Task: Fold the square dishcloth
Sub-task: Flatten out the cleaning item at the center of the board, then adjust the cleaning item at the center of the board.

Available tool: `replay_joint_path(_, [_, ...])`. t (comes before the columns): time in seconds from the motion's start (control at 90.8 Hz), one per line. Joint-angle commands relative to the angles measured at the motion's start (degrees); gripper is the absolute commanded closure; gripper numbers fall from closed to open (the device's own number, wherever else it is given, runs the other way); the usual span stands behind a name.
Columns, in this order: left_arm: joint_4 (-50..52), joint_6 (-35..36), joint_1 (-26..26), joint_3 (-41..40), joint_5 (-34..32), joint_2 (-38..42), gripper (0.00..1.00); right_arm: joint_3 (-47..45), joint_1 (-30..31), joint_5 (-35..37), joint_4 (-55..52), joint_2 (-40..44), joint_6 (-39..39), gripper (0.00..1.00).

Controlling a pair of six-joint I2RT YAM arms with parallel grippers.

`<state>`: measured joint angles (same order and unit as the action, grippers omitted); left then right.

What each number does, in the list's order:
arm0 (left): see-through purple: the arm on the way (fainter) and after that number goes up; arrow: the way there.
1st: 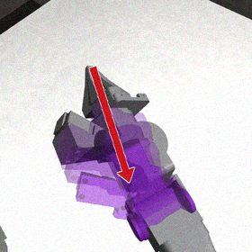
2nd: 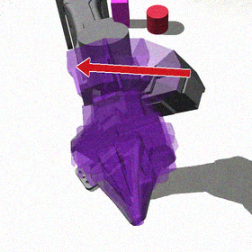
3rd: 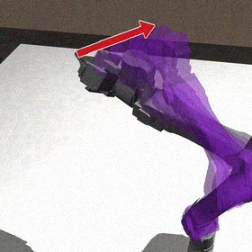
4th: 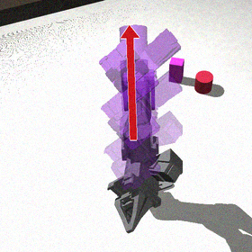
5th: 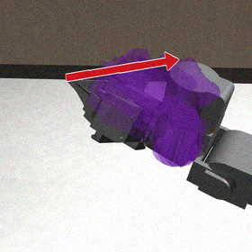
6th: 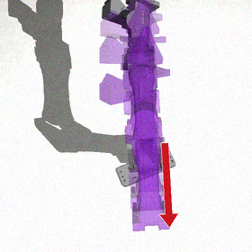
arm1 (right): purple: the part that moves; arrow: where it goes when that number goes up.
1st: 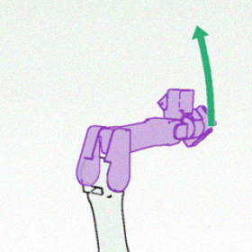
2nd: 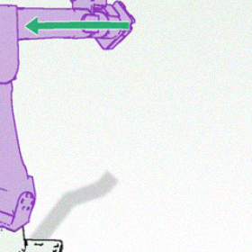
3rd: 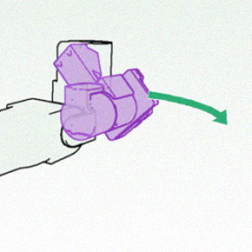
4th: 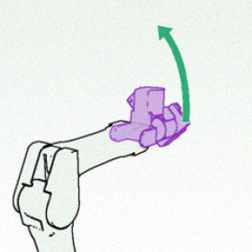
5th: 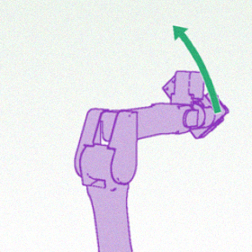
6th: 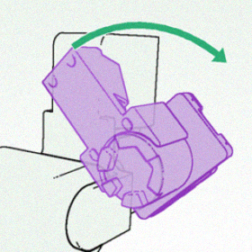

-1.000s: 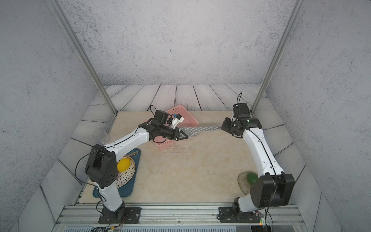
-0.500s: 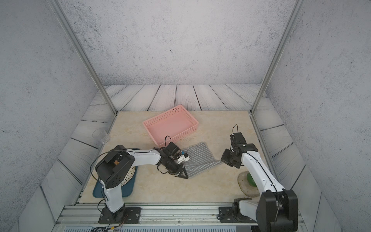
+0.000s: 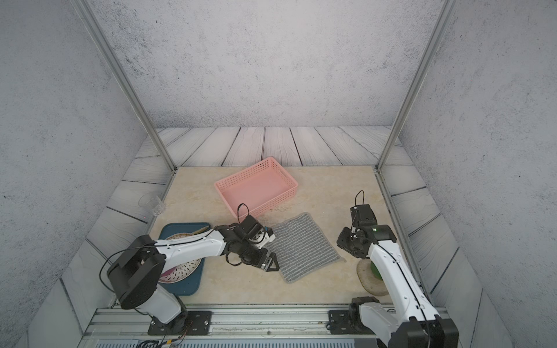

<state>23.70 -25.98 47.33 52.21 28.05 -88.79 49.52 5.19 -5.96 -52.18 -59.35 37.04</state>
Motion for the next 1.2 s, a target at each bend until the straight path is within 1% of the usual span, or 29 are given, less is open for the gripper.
replay_joint_path(0.0, [1.24,-2.79,-0.38,0.20,-15.88,4.36,0.00,3.53,0.90,-4.77,4.29,-1.28,-4.84,0.60])
replay_joint_path(0.121, [-1.04,-3.62,-0.55,2.18,-23.50,4.19,0.00,7.56,5.48,-3.80,6.75,-6.66,-8.33,0.62])
replay_joint_path(0.187, [-1.99,-3.20,-0.66,3.76,-26.14,1.88,0.08,9.01,8.24,-3.10,9.07,-10.03,-9.66,0.66])
replay_joint_path(0.242, [-2.77,-2.76,-0.75,5.12,-27.51,-0.56,0.14,10.30,9.47,-4.21,11.23,-13.28,-10.18,0.69])
replay_joint_path(0.319, [-4.79,-2.66,-0.86,5.93,-28.74,-3.65,0.18,12.29,10.30,-6.36,13.64,-18.24,-10.71,0.71])
replay_joint_path(0.44, [-5.73,-1.82,-1.59,7.92,-28.83,-9.01,0.25,16.22,10.73,-8.86,15.94,-26.40,-11.45,0.72])
replay_joint_path(0.495, [-5.94,-1.32,-1.88,9.17,-28.73,-11.36,0.31,18.02,10.79,-9.99,16.89,-30.12,-11.34,0.73])
replay_joint_path(0.573, [-6.52,-0.74,-2.34,10.60,-27.84,-14.28,0.42,20.60,10.80,-11.22,18.07,-35.19,-10.72,0.75])
replay_joint_path(0.793, [-6.57,1.39,-4.97,13.97,-26.47,-20.74,0.58,29.00,10.79,-12.29,17.58,-48.58,-8.83,0.81])
replay_joint_path(1.002, [-5.62,4.74,-7.98,18.58,-23.77,-25.47,0.65,33.85,9.51,-7.79,14.56,-55.94,-6.18,0.85])
replay_joint_path(1.189, [-4.51,7.86,-9.08,24.00,-23.07,-29.42,0.66,31.54,6.48,-4.45,14.04,-56.50,-3.59,0.85])
